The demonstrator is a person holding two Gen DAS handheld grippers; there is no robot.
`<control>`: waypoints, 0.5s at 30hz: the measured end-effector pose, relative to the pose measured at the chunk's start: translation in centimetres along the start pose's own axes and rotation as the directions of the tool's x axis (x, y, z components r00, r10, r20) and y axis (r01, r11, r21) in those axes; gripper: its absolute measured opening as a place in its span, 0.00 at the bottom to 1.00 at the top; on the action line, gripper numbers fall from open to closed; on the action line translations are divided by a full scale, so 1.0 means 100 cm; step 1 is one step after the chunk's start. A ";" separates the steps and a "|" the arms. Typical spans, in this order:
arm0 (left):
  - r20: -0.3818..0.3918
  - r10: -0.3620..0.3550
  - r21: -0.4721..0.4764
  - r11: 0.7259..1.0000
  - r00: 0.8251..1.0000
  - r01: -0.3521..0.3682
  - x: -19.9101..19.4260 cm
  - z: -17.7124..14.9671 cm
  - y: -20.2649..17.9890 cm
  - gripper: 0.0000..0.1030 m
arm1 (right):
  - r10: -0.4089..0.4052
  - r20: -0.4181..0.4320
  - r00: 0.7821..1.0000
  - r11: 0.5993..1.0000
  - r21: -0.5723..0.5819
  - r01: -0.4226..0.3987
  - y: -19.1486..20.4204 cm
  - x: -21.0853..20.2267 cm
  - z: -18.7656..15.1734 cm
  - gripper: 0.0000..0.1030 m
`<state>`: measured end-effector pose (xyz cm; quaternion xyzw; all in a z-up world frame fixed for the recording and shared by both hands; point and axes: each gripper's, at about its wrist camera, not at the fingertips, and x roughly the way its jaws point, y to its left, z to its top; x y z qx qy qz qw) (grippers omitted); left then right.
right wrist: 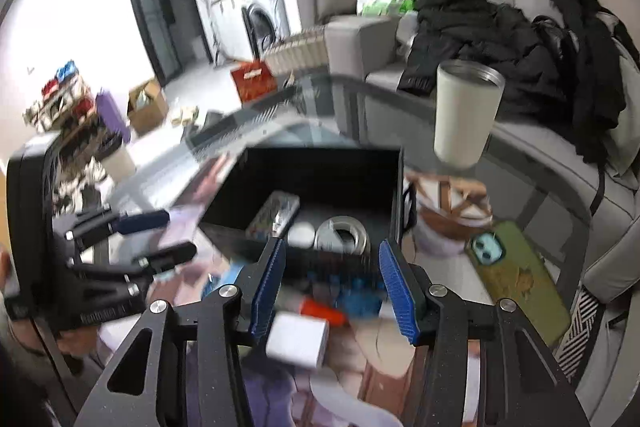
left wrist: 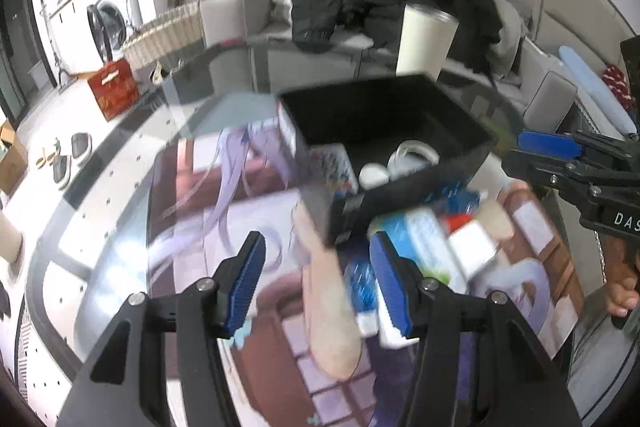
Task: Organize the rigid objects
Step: 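Grasp the blue perfume bottle with the left gripper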
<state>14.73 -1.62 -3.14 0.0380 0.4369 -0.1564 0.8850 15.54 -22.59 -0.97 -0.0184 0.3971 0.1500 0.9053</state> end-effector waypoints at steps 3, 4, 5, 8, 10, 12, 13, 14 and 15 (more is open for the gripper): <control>-0.039 -0.001 0.025 1.000 0.999 0.002 0.004 -0.020 -0.003 0.53 | 0.009 -0.056 0.998 1.000 -0.023 -0.010 0.002 0.012 -0.015 0.50; -0.049 0.004 0.038 0.999 0.999 -0.002 0.005 -0.024 -0.005 0.53 | 0.002 -0.068 0.998 0.999 -0.034 -0.004 0.002 0.017 -0.019 0.50; -0.057 0.006 0.048 0.999 0.998 -0.003 0.006 -0.028 -0.007 0.53 | -0.011 -0.075 0.997 0.999 -0.049 0.007 0.003 0.022 -0.021 0.50; -0.085 -0.016 0.055 0.998 0.996 0.021 0.008 -0.037 -0.014 0.53 | -0.056 -0.087 0.995 0.994 -0.101 0.047 0.006 0.036 -0.025 0.50; -0.101 -0.022 0.061 0.998 0.995 0.028 0.010 -0.038 -0.017 0.53 | -0.069 -0.112 0.991 0.992 -0.117 0.056 0.007 0.048 -0.027 0.50; -0.109 -0.035 0.050 0.998 0.993 0.041 0.012 -0.039 -0.017 0.53 | -0.079 -0.143 0.987 0.988 -0.142 0.059 0.006 0.057 -0.029 0.50; -0.110 -0.039 0.045 0.998 0.993 0.045 0.012 -0.039 -0.016 0.53 | -0.090 -0.148 0.985 0.985 -0.159 0.066 0.007 0.061 -0.031 0.50; -0.111 -0.042 0.042 0.998 0.993 0.047 0.013 -0.039 -0.015 0.53 | -0.100 -0.143 0.985 0.983 -0.169 0.076 0.007 0.061 -0.032 0.50; -0.113 -0.045 0.042 0.998 0.993 0.050 0.013 -0.039 -0.016 0.53 | -0.113 -0.148 0.982 0.980 -0.178 0.086 0.007 0.061 -0.034 0.50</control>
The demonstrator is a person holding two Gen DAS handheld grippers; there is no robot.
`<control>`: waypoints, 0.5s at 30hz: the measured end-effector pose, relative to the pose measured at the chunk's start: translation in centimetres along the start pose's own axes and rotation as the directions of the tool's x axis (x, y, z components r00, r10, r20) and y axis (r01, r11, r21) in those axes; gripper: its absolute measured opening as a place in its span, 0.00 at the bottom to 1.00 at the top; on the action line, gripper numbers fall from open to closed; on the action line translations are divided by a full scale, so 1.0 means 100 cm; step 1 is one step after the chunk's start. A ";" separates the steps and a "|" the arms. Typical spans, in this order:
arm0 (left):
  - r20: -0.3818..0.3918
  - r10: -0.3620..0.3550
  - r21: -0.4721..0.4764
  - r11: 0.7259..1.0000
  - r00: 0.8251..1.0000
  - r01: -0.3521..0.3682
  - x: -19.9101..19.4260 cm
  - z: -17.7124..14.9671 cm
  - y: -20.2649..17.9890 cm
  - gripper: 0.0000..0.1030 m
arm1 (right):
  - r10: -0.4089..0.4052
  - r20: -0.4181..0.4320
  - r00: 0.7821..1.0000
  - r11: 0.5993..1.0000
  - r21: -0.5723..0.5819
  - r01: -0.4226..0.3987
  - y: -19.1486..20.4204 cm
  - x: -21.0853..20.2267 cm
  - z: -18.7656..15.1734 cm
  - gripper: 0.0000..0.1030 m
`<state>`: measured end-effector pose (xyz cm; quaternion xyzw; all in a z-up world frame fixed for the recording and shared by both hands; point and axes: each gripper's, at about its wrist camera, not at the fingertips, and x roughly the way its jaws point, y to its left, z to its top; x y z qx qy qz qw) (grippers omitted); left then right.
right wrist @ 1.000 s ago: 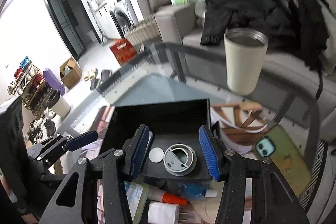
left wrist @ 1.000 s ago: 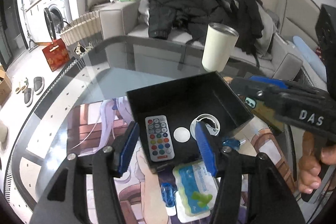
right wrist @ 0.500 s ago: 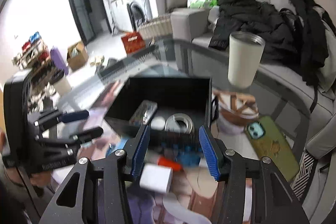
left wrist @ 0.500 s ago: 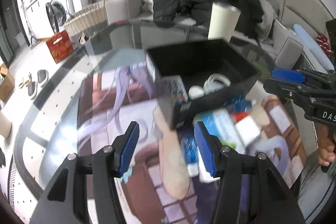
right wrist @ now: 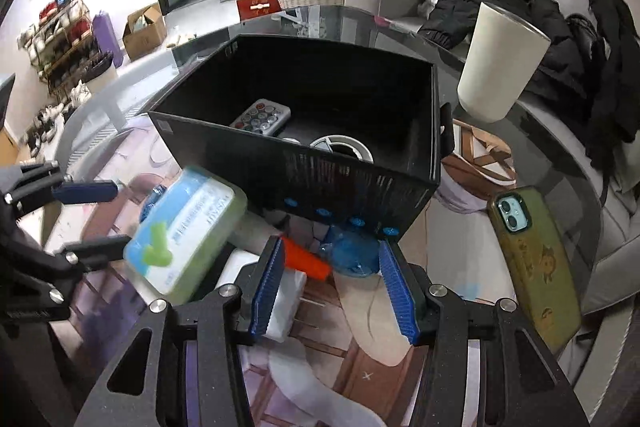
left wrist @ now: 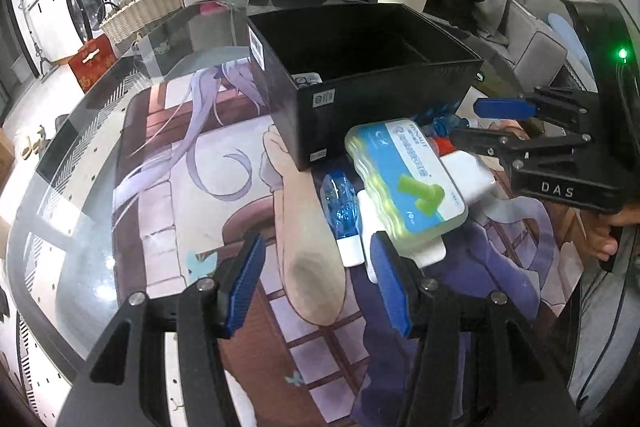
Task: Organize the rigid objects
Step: 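Grasp the blue perfume bottle with the left gripper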
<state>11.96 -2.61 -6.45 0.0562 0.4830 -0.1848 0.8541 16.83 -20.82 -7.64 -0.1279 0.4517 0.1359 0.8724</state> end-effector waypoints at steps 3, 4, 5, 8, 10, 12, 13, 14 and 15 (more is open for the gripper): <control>-0.005 -0.003 0.001 1.000 1.000 0.003 -0.001 0.000 -0.001 0.52 | 0.024 -0.059 0.998 1.000 -0.001 -0.024 -0.001 0.004 -0.009 0.50; -0.006 -0.002 0.002 1.000 1.000 0.002 -0.002 0.000 -0.001 0.52 | 0.044 -0.079 0.996 0.999 0.003 -0.044 -0.002 0.006 -0.012 0.50; -0.007 0.000 0.001 1.000 1.000 0.000 -0.002 0.000 -0.001 0.52 | 0.081 -0.101 0.992 0.997 0.022 -0.079 -0.003 0.006 -0.017 0.49; -0.007 0.004 -0.017 1.000 1.000 -0.004 -0.001 0.002 0.002 0.52 | 0.127 -0.087 0.988 0.991 0.051 -0.123 -0.002 -0.006 -0.025 0.46; -0.002 0.012 -0.028 1.000 1.000 -0.012 -0.001 0.003 0.005 0.52 | 0.157 -0.044 0.987 0.986 0.058 -0.154 -0.001 -0.019 -0.025 0.46; -0.005 0.020 -0.033 0.999 1.000 -0.021 0.002 0.005 0.006 0.47 | 0.203 -0.025 0.979 0.978 0.057 -0.202 0.005 -0.026 -0.024 0.46; -0.012 0.023 -0.035 0.999 1.000 -0.023 0.005 0.006 0.007 0.41 | 0.224 -0.031 0.974 0.974 0.053 -0.222 0.009 -0.026 -0.025 0.46; -0.021 0.022 -0.040 0.999 1.000 -0.023 0.007 0.006 0.008 0.40 | 0.237 -0.042 0.971 0.971 0.047 -0.235 0.013 -0.024 -0.026 0.46; -0.031 0.011 -0.046 0.999 0.999 -0.013 0.009 0.008 0.008 0.40 | 0.240 -0.054 0.969 0.970 0.041 -0.238 0.017 -0.020 -0.027 0.46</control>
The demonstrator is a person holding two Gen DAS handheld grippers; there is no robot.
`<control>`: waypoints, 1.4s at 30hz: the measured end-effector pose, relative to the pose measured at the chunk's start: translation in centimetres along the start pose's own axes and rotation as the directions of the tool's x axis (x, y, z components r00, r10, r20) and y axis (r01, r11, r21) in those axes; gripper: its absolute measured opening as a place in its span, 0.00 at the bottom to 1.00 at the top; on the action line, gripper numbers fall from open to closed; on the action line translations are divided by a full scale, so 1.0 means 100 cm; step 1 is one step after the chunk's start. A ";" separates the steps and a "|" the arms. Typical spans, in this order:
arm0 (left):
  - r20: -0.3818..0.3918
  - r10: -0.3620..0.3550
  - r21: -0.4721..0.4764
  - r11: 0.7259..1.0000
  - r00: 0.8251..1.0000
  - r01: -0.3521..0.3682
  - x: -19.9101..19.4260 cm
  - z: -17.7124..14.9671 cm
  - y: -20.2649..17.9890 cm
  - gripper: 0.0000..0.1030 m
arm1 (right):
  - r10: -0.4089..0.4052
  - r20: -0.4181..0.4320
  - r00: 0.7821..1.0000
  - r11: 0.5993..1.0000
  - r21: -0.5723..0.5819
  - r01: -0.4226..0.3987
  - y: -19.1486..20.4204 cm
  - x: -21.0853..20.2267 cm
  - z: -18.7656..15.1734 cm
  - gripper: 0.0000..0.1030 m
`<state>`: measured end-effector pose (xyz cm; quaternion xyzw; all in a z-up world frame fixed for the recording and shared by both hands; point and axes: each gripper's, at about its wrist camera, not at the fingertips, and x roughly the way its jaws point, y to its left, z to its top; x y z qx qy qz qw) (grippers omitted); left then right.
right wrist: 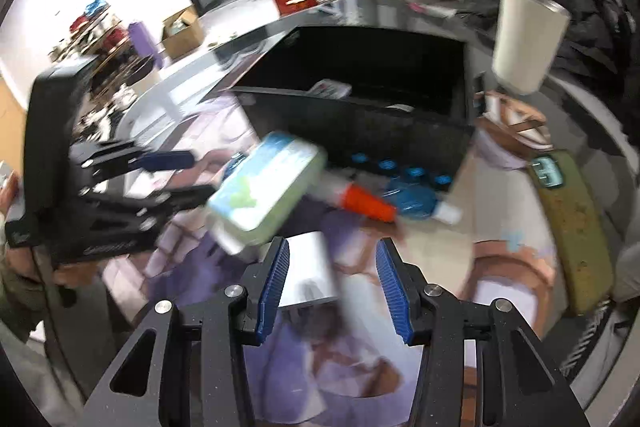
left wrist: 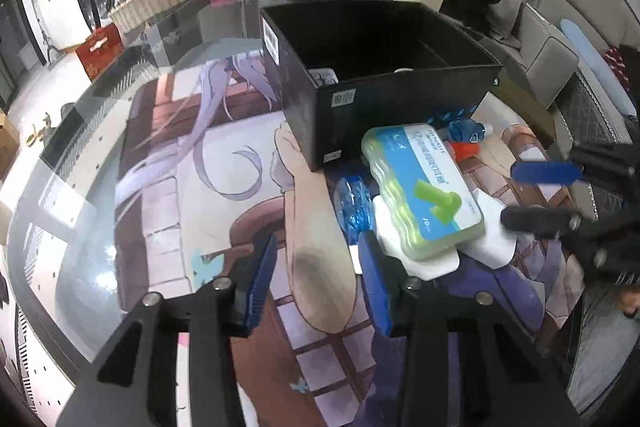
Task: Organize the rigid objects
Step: 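Grasp the blue perfume bottle with the left gripper, then grasp the white charger with the right gripper while the left gripper lifts the blue bottle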
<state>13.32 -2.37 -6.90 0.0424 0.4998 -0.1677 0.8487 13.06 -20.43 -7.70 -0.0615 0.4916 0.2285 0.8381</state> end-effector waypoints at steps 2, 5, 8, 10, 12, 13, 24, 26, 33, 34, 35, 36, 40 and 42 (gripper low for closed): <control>0.005 0.003 0.001 1.000 1.000 -0.003 0.001 0.002 -0.002 0.39 | -0.003 -0.019 1.000 1.000 -0.003 0.003 0.004 0.009 -0.002 0.46; 0.008 0.014 0.012 1.000 1.000 -0.014 0.003 0.007 -0.006 0.39 | 0.004 -0.009 1.000 1.000 -0.001 -0.004 0.006 0.010 -0.001 0.46; 0.002 0.009 0.012 1.000 1.000 -0.009 0.007 0.011 -0.008 0.39 | 0.017 -0.011 1.000 1.000 0.007 -0.017 0.006 0.010 -0.004 0.46; -0.003 0.016 0.012 1.000 1.000 -0.016 0.012 0.014 -0.007 0.39 | 0.034 -0.018 0.999 0.999 0.013 -0.034 0.005 0.011 -0.006 0.46; -0.011 0.024 0.015 1.000 1.000 -0.024 0.016 0.018 -0.008 0.39 | 0.049 -0.022 0.999 0.998 0.026 -0.049 0.000 0.009 -0.007 0.46; -0.019 0.026 0.016 1.000 0.999 -0.026 0.019 0.019 -0.009 0.39 | 0.059 -0.028 0.998 0.998 0.029 -0.058 -0.001 0.009 -0.007 0.46; -0.036 0.052 0.012 0.999 0.998 -0.051 0.031 0.024 -0.008 0.27 | 0.077 -0.079 0.994 0.997 0.028 -0.075 0.002 0.019 -0.013 0.46; -0.036 0.068 0.024 0.997 0.997 -0.067 0.030 0.019 -0.008 0.26 | 0.048 -0.066 0.997 0.999 0.016 -0.048 0.004 0.021 -0.015 0.44; -0.050 0.045 0.008 0.999 0.998 -0.045 0.018 0.002 0.005 0.26 | -0.025 -0.052 0.998 0.995 0.098 0.030 -0.020 0.019 -0.013 0.43; -0.054 0.039 0.002 0.999 0.998 -0.039 0.016 0.000 0.007 0.26 | -0.012 -0.055 0.998 0.995 0.100 0.018 -0.020 0.020 -0.015 0.43; -0.057 0.036 -0.010 0.999 0.998 -0.036 0.015 -0.002 0.009 0.26 | -0.007 -0.055 0.998 0.994 0.105 0.013 -0.019 0.020 -0.014 0.43; -0.060 0.036 -0.022 0.999 0.998 -0.037 0.014 -0.003 0.012 0.26 | 0.002 -0.054 0.999 0.993 0.115 0.004 -0.020 0.019 -0.014 0.43; -0.051 0.024 -0.037 0.999 0.998 -0.026 0.010 -0.004 0.014 0.27 | -0.020 0.022 1.000 0.990 0.137 0.017 -0.024 -0.002 -0.011 0.43; -0.046 0.020 -0.035 0.999 0.999 -0.022 0.010 -0.002 0.013 0.31 | -0.033 0.027 0.999 0.990 0.139 0.029 -0.026 -0.003 -0.011 0.43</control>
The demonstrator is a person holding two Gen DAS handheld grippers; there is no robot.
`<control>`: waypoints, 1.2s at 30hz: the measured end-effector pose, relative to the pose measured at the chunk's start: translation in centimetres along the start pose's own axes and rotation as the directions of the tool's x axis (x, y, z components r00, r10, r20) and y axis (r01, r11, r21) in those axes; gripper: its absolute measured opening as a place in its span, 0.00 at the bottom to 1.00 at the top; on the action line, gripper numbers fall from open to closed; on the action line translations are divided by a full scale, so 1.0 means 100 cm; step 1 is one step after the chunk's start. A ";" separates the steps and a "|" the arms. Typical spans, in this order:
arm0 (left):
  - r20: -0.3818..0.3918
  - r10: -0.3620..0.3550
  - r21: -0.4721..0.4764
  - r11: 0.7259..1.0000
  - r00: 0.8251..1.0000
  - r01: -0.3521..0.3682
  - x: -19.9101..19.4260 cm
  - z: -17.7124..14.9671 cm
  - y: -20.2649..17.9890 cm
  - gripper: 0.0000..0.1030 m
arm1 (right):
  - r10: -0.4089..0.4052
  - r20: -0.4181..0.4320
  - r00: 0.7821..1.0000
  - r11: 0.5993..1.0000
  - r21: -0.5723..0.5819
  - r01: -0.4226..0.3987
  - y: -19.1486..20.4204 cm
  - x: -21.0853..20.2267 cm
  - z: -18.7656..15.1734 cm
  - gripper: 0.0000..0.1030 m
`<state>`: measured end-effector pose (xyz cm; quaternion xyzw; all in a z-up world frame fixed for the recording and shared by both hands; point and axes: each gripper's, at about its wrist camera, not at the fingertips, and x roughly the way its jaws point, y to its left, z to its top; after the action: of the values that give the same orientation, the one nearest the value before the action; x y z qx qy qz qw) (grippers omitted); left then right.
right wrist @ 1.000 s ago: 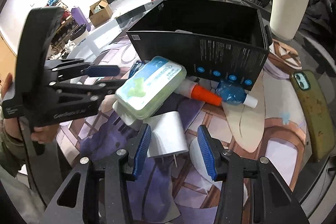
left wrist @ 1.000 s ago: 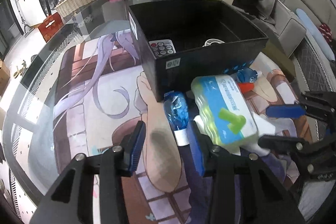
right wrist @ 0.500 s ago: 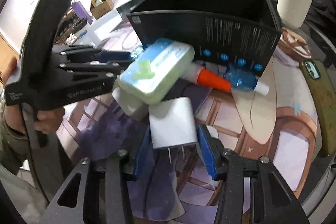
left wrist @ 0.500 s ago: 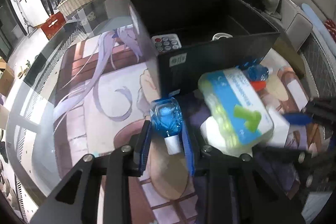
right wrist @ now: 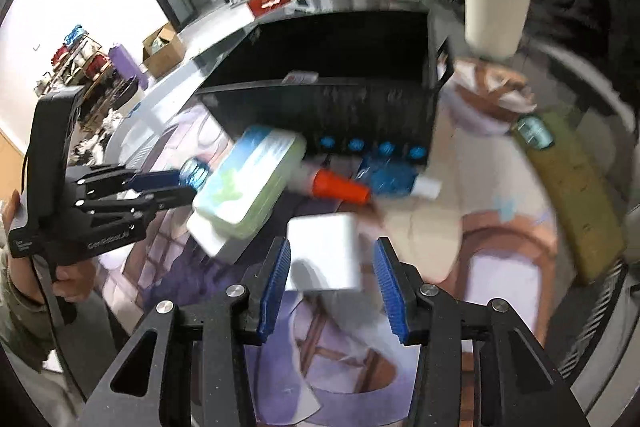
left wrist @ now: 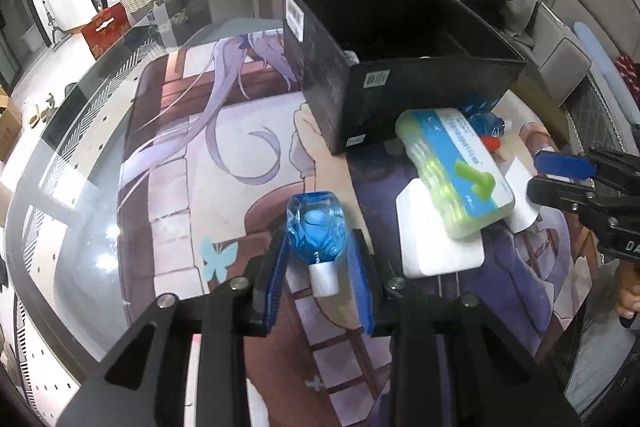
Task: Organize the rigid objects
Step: 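Grasp the white charger with the right gripper while the left gripper lifts the blue bottle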
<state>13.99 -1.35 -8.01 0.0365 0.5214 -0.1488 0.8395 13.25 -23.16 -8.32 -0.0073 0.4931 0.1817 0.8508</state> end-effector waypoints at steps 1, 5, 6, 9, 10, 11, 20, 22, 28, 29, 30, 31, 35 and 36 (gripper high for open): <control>0.000 -0.003 0.000 1.000 1.000 0.003 0.000 0.002 -0.001 0.36 | 0.003 -0.013 1.000 1.000 0.012 -0.003 -0.002 0.004 0.000 0.43; -0.005 0.008 0.015 1.000 1.000 -0.008 0.006 0.005 -0.008 0.49 | 0.024 -0.029 0.999 1.000 0.002 -0.024 0.001 0.010 -0.003 0.44; -0.014 0.016 0.019 1.000 1.000 -0.015 0.009 0.006 -0.009 0.49 | 0.017 -0.029 0.999 1.000 -0.009 -0.017 0.004 0.011 -0.002 0.44; -0.003 0.048 0.030 0.998 0.999 -0.048 0.010 0.005 -0.011 0.43 | -0.002 -0.054 0.999 0.999 -0.034 0.001 0.009 0.020 -0.005 0.45; 0.003 0.060 0.032 0.998 0.998 -0.060 0.009 0.005 -0.011 0.30 | -0.007 -0.060 0.998 0.999 -0.038 0.005 0.012 0.023 -0.006 0.45; 0.007 0.064 0.031 0.997 0.998 -0.064 0.009 0.006 -0.010 0.28 | -0.013 -0.066 0.998 0.999 -0.045 0.010 0.012 0.024 -0.005 0.45; 0.026 0.055 0.029 0.998 0.998 -0.056 0.001 0.004 -0.009 0.28 | -0.035 -0.018 0.999 0.999 -0.035 0.035 0.009 0.015 -0.010 0.42; 0.053 0.055 0.028 0.998 0.997 -0.056 -0.006 0.003 -0.010 0.28 | -0.041 0.012 0.999 0.999 -0.030 0.041 0.009 0.005 -0.009 0.42; 0.191 0.096 0.045 0.993 0.977 -0.107 -0.035 0.000 -0.019 0.28 | -0.058 0.134 0.989 0.997 -0.037 0.063 0.021 -0.023 -0.009 0.42; 0.214 0.101 0.050 0.992 0.972 -0.114 -0.039 0.000 -0.020 0.28 | -0.059 0.165 0.984 0.997 -0.039 0.067 0.023 -0.029 -0.009 0.42; 0.238 0.104 0.053 0.991 0.966 -0.120 -0.044 -0.001 -0.022 0.28 | -0.064 0.195 0.979 0.996 -0.043 0.074 0.024 -0.035 -0.008 0.42; 0.261 0.104 0.058 0.991 0.960 -0.123 -0.049 -0.002 -0.024 0.28 | -0.070 0.233 0.970 0.995 -0.049 0.083 0.028 -0.042 -0.008 0.42; 0.355 0.099 0.063 0.990 0.930 -0.129 -0.068 -0.003 -0.029 0.28 | -0.072 0.377 0.923 0.992 -0.067 0.104 0.041 -0.069 -0.006 0.42; 0.383 0.099 0.067 0.989 0.918 -0.135 -0.073 -0.005 -0.032 0.28 | -0.072 0.407 0.910 0.991 -0.073 0.111 0.045 -0.074 -0.006 0.42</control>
<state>9.66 -2.70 -1.43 0.0768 0.3389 -0.1264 0.9291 7.97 -21.37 -1.66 -0.0327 0.2969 0.1623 0.9405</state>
